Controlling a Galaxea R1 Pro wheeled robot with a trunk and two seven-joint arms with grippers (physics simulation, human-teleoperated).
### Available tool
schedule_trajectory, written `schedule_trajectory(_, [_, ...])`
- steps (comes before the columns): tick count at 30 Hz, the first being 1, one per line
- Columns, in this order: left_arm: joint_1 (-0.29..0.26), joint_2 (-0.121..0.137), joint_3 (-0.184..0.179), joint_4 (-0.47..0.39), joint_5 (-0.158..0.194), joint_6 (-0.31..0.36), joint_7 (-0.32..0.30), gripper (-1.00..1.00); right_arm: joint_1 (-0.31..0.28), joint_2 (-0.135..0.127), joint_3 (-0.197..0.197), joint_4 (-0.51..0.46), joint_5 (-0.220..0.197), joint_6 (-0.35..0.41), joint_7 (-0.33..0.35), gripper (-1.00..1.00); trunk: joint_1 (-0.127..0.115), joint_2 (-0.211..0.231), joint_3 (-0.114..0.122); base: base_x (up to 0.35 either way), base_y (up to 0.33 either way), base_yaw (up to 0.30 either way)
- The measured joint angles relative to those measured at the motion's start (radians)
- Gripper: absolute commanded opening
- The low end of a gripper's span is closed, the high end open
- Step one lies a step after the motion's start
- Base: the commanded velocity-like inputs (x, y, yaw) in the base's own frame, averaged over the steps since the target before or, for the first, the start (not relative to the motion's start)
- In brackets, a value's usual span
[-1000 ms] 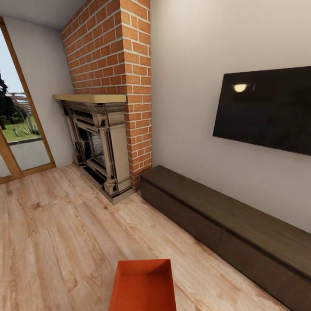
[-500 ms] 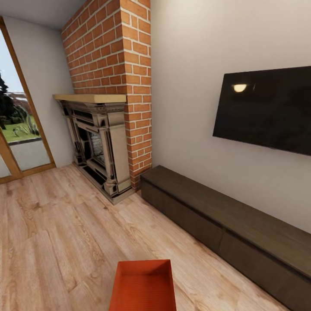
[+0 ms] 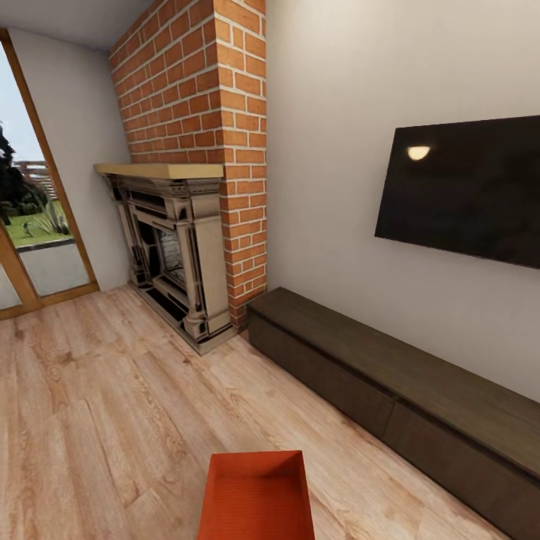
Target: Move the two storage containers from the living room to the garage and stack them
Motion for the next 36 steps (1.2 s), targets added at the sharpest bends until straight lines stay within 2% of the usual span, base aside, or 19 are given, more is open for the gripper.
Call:
schedule_trajectory(7, [0.001,0.0,0.001,0.0,0.0,0.0,0.0,1.0,0.0,0.0,0.0,0.0,0.0,0.0,0.0,1.0,0.0,0.0,0.0,0.0,0.0,0.009])
schedule_trajectory(19, [0.001,0.0,0.0,0.0,0.0,0.0,0.0,1.0,0.0,0.0,0.0,0.0,0.001,0.0,0.0,1.0,0.0,0.0,0.0,0.0,0.0,0.225])
schedule_trajectory(36, [0.0,0.0,0.0,0.0,0.0,0.0,0.0,1.0,0.0,-0.001,0.0,0.0,0.001,0.0,0.0,1.0,0.0,0.0,0.0,0.0,0.0,0.014])
